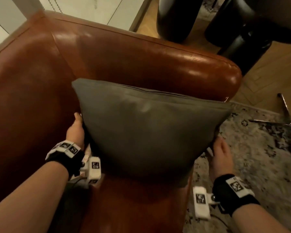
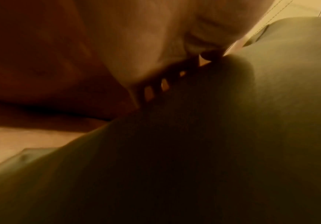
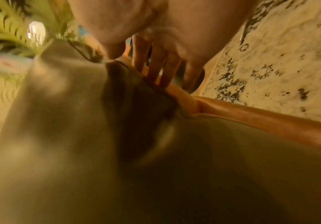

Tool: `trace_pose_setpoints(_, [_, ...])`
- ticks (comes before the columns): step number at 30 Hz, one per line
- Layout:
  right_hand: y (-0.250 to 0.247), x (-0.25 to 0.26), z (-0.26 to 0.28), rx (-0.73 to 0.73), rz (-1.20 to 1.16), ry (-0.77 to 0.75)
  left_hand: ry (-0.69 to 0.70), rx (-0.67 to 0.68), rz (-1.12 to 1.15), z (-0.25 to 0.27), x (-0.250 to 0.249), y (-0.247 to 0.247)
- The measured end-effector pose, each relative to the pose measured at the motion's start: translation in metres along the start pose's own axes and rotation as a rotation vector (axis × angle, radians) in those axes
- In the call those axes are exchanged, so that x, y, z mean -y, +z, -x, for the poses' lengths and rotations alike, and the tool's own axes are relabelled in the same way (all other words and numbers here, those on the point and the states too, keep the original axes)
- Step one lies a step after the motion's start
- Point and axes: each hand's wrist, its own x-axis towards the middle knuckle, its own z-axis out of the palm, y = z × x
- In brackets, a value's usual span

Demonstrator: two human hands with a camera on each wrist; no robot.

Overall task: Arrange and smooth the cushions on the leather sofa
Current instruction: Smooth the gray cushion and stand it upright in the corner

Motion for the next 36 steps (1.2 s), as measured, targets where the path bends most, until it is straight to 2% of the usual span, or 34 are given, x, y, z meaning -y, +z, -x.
trace_pose_setpoints(1, [-0.001, -0.008, 0.003, 0.077, 0.003, 0.031, -0.061, 0.037, 0.077, 0.003, 0.008, 0.002])
trace_pose_setpoints(3, [0.008, -0.010, 0.012, 0.112, 0.005, 0.032, 0.037, 0.102, 0.164, 0.010, 0.008, 0.006])
trace_pose_setpoints(4, [0.014, -0.008, 0.013, 0.070, 0.030, -0.024, 0.091, 0.108, 0.188, 0.009, 0.006, 0.007])
trace_pose_setpoints(7, [0.019, 0.004, 0.009, -0.067, 0.028, -0.184, 0.166, 0.031, 0.205, 0.005, -0.006, 0.011])
trace_pose_setpoints(10, [0.010, 0.006, 0.013, -0.005, -0.042, -0.214, 0.207, -0.021, 0.289, 0.008, -0.009, 0.011])
trace_pose_setpoints(12, [0.002, 0.000, 0.015, 0.076, -0.041, -0.156, 0.133, -0.020, 0.349, 0.011, 0.001, 0.009])
trace_pose_setpoints(15, [-0.004, -0.021, 0.015, 0.181, -0.078, 0.071, -0.156, 0.018, 0.471, 0.017, 0.026, 0.011])
trace_pose_setpoints(17, [0.001, -0.037, 0.015, 0.203, 0.024, 0.119, -0.195, 0.058, 0.425, 0.025, 0.036, 0.015])
trace_pose_setpoints(18, [0.005, -0.041, 0.014, 0.180, 0.130, 0.078, -0.147, 0.089, 0.395, 0.028, 0.036, 0.018])
trace_pose_setpoints(19, [0.011, -0.041, 0.013, 0.085, 0.235, 0.027, -0.092, 0.091, 0.359, 0.027, 0.036, 0.019])
trace_pose_setpoints(22, [0.017, -0.029, 0.003, -0.136, 0.287, -0.129, 0.017, 0.007, 0.269, 0.012, 0.034, 0.014])
trace_pose_setpoints(25, [0.009, -0.023, 0.001, -0.131, 0.274, -0.202, 0.036, -0.037, 0.238, 0.006, 0.035, 0.011])
trace_pose_setpoints(28, [-0.004, -0.034, 0.005, -0.019, 0.236, -0.064, 0.027, -0.045, 0.275, 0.019, 0.039, 0.012])
trace_pose_setpoints(30, [-0.008, -0.040, 0.011, 0.080, 0.121, 0.086, -0.084, -0.068, 0.307, 0.021, 0.049, 0.015])
trace_pose_setpoints(32, [-0.006, -0.048, 0.012, 0.167, 0.140, 0.204, -0.262, -0.096, 0.365, 0.018, 0.059, 0.019])
trace_pose_setpoints(33, [-0.001, -0.051, 0.011, 0.157, 0.201, 0.235, -0.314, -0.135, 0.407, 0.017, 0.063, 0.020])
trace_pose_setpoints(36, [0.009, -0.053, 0.004, -0.015, 0.324, 0.227, -0.340, -0.079, 0.280, 0.014, 0.057, 0.021])
